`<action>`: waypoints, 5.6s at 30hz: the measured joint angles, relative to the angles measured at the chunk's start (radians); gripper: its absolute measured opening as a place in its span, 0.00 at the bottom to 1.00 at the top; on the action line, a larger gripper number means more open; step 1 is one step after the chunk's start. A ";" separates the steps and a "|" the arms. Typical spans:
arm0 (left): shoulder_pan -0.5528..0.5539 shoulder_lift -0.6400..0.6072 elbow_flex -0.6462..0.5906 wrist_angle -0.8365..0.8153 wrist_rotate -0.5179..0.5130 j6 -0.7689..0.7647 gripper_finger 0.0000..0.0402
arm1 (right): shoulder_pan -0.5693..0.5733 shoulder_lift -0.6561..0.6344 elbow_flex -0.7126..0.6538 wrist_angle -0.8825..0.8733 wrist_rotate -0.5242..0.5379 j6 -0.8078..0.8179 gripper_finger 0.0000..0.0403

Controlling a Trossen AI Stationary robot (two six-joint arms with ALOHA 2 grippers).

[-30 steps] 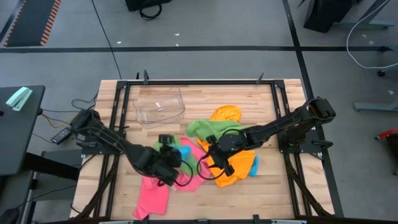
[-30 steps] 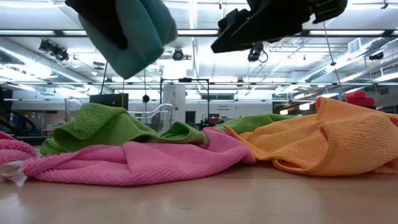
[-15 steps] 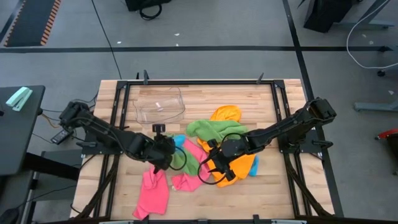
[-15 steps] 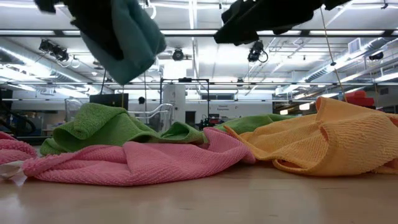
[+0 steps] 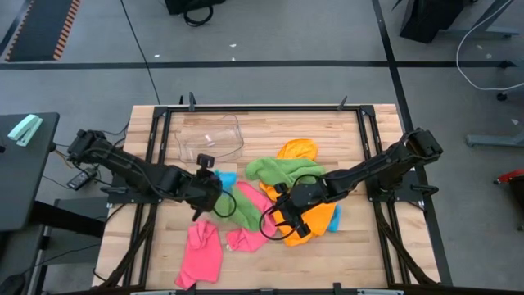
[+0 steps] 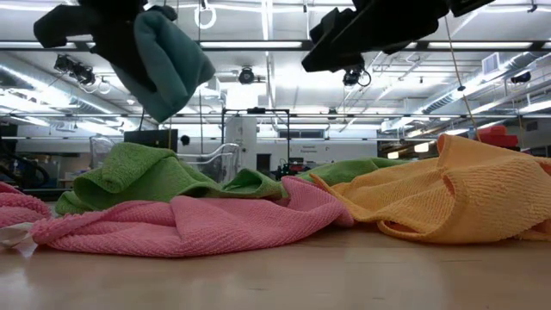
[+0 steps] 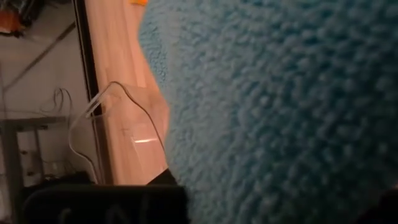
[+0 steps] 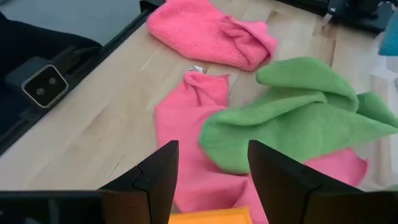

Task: Fold microfiber towels
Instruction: Put the left blue microfiber towel into the transparent bin

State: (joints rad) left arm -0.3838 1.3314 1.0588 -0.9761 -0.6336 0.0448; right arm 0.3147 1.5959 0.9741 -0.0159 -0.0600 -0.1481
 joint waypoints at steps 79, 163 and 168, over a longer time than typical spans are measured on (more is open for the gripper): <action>0.876 0.151 -0.029 -0.091 0.411 1.117 0.10 | -0.053 0.001 -0.092 0.163 0.008 -0.065 0.50; 0.931 0.767 0.406 -0.534 0.528 1.283 0.12 | 0.009 0.000 -0.097 0.118 0.007 0.004 0.50; 0.929 0.819 0.405 -0.592 0.532 1.256 0.09 | 0.009 0.000 -0.098 0.115 0.007 0.014 0.50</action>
State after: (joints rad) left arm 0.5453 2.1508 1.4639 -1.5684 -0.1019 1.3010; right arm 0.3241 1.5959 0.8764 0.0994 -0.0528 -0.1341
